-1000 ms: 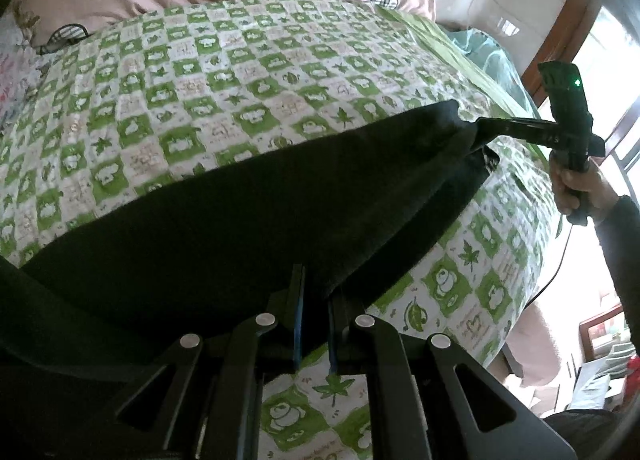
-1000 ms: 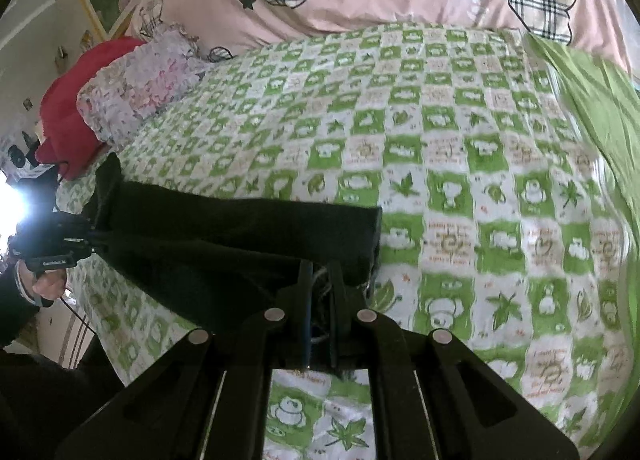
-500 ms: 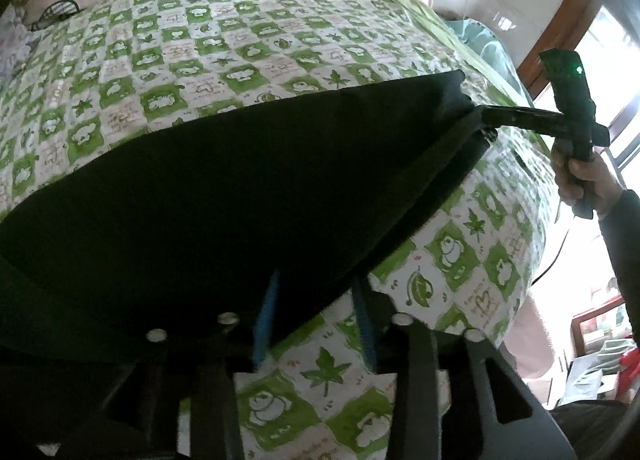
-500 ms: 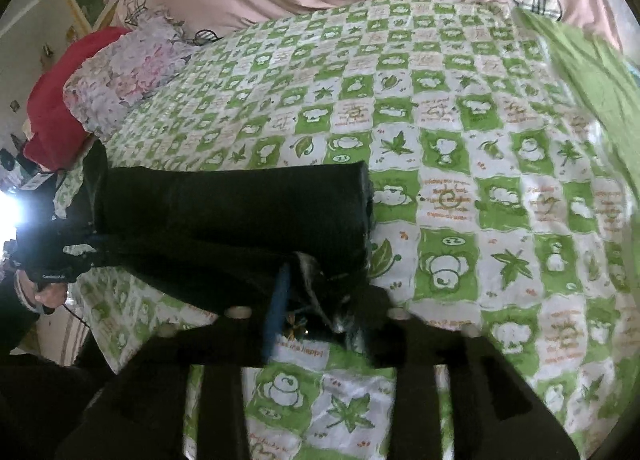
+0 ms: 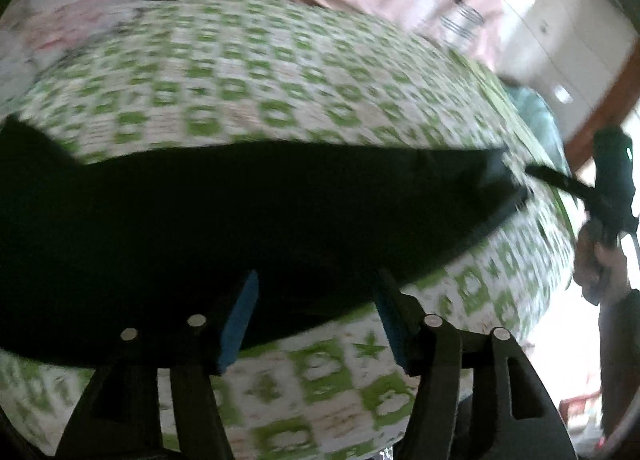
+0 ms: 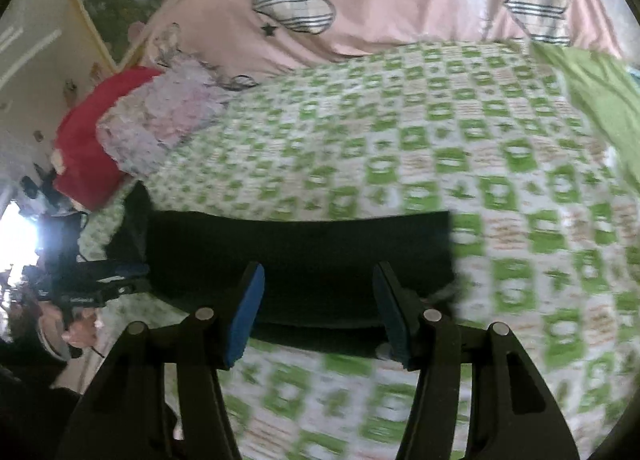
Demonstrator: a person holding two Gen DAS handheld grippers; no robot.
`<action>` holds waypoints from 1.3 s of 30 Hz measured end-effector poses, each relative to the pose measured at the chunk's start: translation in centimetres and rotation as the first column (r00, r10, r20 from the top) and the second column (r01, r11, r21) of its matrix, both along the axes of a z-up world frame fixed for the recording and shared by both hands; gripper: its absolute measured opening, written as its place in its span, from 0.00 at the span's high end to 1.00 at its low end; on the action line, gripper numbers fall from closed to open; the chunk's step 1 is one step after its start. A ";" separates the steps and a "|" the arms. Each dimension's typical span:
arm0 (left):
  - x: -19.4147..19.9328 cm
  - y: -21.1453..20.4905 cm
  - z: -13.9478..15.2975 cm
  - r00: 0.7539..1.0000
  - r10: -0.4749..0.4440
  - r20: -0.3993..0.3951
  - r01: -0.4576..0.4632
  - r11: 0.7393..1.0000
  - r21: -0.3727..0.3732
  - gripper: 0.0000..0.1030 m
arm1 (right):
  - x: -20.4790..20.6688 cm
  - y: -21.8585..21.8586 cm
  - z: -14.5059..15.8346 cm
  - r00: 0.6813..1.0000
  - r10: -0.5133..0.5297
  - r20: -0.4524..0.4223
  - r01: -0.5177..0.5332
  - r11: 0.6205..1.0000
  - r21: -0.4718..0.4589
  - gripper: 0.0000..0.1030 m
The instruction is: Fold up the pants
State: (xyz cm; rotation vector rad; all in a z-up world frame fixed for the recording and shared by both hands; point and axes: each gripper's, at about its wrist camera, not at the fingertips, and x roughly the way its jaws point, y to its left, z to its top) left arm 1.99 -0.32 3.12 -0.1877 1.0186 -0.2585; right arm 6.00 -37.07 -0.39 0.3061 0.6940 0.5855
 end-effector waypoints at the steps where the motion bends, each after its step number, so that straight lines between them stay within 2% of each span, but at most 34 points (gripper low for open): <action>1: 0.1 0.7 0.3 1.000 0.024 0.001 -0.024 1.000 -0.003 0.38 | 0.1 0.6 0.2 1.000 0.014 0.001 -0.014 1.000 0.011 0.44; 4: 0.6 4.2 1.1 0.991 0.134 -0.008 -0.134 0.991 -0.007 0.34 | 0.5 3.2 0.5 0.998 0.069 0.002 -0.069 0.996 0.052 0.44; 7: 1.6 7.6 1.7 0.971 0.239 -0.030 -0.239 0.971 0.003 0.31 | 1.0 6.1 0.5 0.993 0.117 -0.004 -0.117 0.990 0.079 0.44; 12: 4.3 11.8 2.0 0.914 0.390 -0.110 -0.383 0.920 0.078 0.31 | 1.3 11.4 0.1 0.977 0.214 -0.009 -0.213 0.974 0.082 0.44; 15: 5.7 13.1 2.2 0.894 0.431 -0.126 -0.422 0.902 0.093 0.31 | 1.2 14.3 -0.1 0.962 0.274 -0.012 -0.272 0.959 0.077 0.44; 21: 7.9 13.7 2.7 0.865 0.482 -0.139 -0.465 0.874 0.140 0.28 | 1.5 19.2 0.5 0.929 0.371 0.003 -0.370 0.926 0.070 0.44; 25: 9.5 14.3 2.0 0.835 0.524 -0.170 -0.487 0.847 0.214 0.28 | 1.9 22.1 0.8 0.906 0.424 0.007 -0.423 0.904 0.056 0.44; 33: 12.4 15.2 -1.1 0.794 0.554 -0.249 -0.482 0.824 0.297 0.27 | 2.7 28.0 0.4 0.842 0.539 -0.026 -0.539 0.842 0.001 0.44; 35: 12.6 15.3 -1.6 0.790 0.556 -0.260 -0.479 0.823 0.305 0.27 | 3.0 29.2 0.0 0.829 0.557 -0.045 -0.558 0.830 -0.013 0.44; 37: 12.6 15.3 -1.9 0.796 0.553 -0.246 -0.477 0.823 0.309 0.29 | 3.2 30.1 -0.5 0.820 0.569 -0.059 -0.571 0.821 -0.020 0.44; 38: 12.6 15.2 -2.0 0.800 0.551 -0.237 -0.474 0.823 0.311 0.33 | 3.4 30.3 -0.6 0.817 0.572 -0.064 -0.575 0.818 -0.022 0.44; 39: 12.5 15.2 -2.0 0.807 0.547 -0.222 -0.473 0.824 0.313 0.43 | 3.4 30.6 -0.8 0.816 0.574 -0.069 -0.577 0.817 -0.027 0.44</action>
